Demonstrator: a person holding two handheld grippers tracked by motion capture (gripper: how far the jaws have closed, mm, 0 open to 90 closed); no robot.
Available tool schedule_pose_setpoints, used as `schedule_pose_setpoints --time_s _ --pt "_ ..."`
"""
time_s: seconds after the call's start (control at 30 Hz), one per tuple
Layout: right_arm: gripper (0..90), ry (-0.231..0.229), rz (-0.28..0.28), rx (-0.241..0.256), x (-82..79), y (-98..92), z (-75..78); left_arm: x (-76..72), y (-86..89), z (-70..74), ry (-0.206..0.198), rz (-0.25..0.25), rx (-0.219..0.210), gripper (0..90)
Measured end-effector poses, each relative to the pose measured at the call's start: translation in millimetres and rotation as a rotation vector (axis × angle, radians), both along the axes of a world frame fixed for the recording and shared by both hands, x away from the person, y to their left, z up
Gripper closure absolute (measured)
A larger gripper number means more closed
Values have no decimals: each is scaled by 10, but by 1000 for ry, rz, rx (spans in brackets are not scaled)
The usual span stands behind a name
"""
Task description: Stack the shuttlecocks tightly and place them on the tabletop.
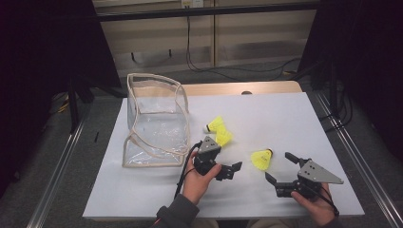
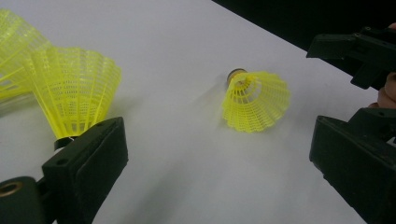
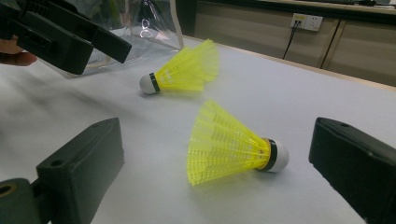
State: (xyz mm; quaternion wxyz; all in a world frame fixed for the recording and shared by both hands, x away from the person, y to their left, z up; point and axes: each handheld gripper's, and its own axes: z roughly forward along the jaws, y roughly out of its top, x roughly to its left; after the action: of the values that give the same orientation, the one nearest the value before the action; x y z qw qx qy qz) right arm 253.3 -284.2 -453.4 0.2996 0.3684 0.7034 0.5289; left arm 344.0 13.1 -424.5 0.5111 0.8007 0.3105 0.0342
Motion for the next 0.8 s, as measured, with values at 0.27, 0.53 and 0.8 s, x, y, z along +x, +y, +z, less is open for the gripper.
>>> schedule_pose_setpoints --time_s 0.27,0.53,0.8 --pt "26 0 0 -1 2 1 -2 -23 105 -10 10 -2 -14 44" --pt "26 0 -1 -3 1 -6 -1 -74 190 -3 -4 -24 -12 44" --pt "26 0 1 0 2 0 -3 -78 275 -1 -20 -38 -10 44"
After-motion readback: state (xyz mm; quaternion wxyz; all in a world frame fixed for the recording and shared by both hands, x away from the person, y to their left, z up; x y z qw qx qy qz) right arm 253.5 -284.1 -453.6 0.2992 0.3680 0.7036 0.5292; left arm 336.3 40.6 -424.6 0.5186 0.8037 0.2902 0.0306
